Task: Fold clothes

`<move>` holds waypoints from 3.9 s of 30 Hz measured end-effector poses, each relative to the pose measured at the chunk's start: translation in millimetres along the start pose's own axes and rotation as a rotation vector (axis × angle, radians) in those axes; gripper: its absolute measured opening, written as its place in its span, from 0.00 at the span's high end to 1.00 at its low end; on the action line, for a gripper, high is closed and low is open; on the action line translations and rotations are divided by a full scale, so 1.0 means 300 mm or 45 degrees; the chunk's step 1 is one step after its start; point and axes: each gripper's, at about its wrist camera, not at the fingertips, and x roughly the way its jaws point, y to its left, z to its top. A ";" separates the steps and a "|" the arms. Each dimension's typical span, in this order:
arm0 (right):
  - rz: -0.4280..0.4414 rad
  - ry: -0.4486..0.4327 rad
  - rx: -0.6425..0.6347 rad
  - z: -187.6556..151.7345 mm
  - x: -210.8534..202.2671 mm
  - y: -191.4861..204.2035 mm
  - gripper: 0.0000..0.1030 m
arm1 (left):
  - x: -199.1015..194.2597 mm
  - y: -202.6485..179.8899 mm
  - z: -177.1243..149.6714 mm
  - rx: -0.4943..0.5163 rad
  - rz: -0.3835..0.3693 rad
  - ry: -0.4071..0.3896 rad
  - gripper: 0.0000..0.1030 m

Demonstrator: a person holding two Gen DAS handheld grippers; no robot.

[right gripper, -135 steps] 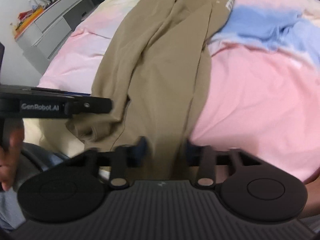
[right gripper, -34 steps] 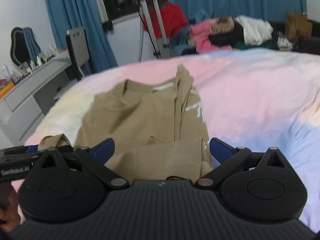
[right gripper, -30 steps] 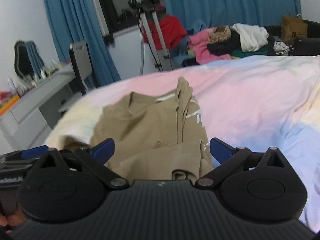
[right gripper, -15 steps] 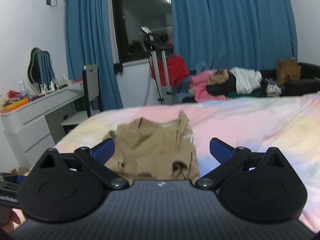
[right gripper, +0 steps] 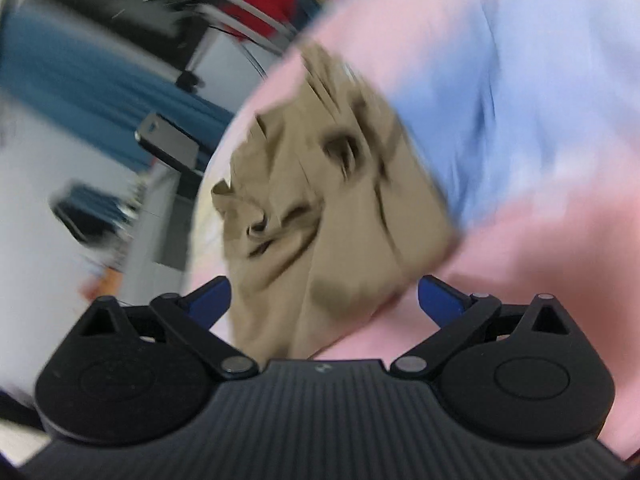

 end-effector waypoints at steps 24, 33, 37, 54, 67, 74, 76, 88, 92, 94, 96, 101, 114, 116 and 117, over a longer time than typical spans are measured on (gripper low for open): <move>0.039 -0.068 0.005 0.018 -0.019 0.028 0.87 | -0.146 -0.006 0.001 -0.058 -0.131 -0.285 0.92; 0.083 -0.095 -0.015 -0.043 -0.149 0.058 0.88 | -0.284 -0.040 -0.081 -0.039 -0.213 -0.323 0.94; 0.106 -0.103 -0.007 -0.091 -0.219 0.061 0.89 | -0.339 -0.037 -0.142 -0.049 -0.239 -0.340 0.95; 0.163 -0.222 0.010 -0.139 -0.498 0.202 0.89 | -0.578 -0.161 -0.259 -0.088 -0.375 -0.449 0.95; -0.028 -0.178 -0.005 0.187 0.017 0.192 0.89 | -0.127 -0.295 0.173 0.217 0.018 -0.503 0.94; -0.061 -0.113 -0.086 0.243 0.242 0.092 0.89 | 0.105 -0.189 0.256 0.317 0.138 -0.486 0.94; -0.074 -0.101 -0.109 0.247 0.272 0.084 0.88 | 0.132 -0.180 0.271 0.320 0.151 -0.475 0.94; -0.133 -0.176 -0.270 0.198 0.199 0.121 0.76 | 0.072 -0.238 0.211 0.524 0.191 -0.513 0.52; -0.159 -0.316 -0.404 0.164 0.114 0.169 0.10 | 0.010 -0.288 0.158 0.640 0.226 -0.563 0.15; -0.167 -0.368 -0.496 0.147 0.076 0.202 0.08 | -0.004 -0.299 0.136 0.699 0.231 -0.564 0.03; -0.183 -0.385 -0.571 0.135 0.054 0.224 0.08 | -0.013 -0.308 0.117 0.762 0.232 -0.549 0.00; -0.205 -0.360 -0.721 0.124 0.088 0.229 0.08 | 0.032 -0.308 0.092 0.929 0.324 -0.545 0.00; -0.362 -0.227 -0.837 0.121 0.305 0.181 0.26 | 0.229 -0.215 0.146 0.972 0.480 -0.377 0.05; -0.341 -0.243 -0.823 0.121 0.279 0.190 0.26 | 0.205 -0.225 0.132 0.985 0.472 -0.400 0.05; -0.332 -0.251 -0.817 0.120 0.266 0.195 0.26 | 0.190 -0.232 0.122 0.992 0.468 -0.414 0.05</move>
